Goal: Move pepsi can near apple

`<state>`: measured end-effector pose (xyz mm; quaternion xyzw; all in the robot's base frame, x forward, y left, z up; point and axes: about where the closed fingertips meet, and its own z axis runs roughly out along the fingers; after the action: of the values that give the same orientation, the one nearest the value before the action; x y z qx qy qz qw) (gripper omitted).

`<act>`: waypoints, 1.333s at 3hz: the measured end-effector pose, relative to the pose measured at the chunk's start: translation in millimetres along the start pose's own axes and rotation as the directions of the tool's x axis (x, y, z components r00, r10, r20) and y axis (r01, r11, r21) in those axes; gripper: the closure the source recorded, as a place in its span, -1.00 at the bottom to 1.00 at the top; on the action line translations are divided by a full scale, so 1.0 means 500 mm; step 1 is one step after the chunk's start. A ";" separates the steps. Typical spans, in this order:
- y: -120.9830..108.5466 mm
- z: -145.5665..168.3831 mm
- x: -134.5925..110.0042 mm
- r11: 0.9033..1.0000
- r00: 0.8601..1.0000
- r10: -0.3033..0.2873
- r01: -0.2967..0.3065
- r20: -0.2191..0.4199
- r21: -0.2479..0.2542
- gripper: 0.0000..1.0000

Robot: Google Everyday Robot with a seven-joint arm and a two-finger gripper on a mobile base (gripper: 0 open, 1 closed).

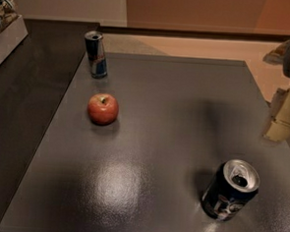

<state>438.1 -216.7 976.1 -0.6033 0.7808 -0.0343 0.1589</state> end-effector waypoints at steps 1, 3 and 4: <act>0.000 0.000 0.000 1.000 1.000 0.000 0.000 0.000 0.000 -1.00; 0.039 -0.014 0.001 0.997 0.995 -0.048 0.052 0.083 -0.050 -1.00; 0.080 -0.009 0.009 0.990 0.986 -0.080 0.095 0.147 -0.102 -1.00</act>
Offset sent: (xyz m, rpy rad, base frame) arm -0.0148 0.0046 0.0024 0.0521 0.0369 0.0829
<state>398.7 -210.8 969.8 -0.6457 0.7408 0.0444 0.1798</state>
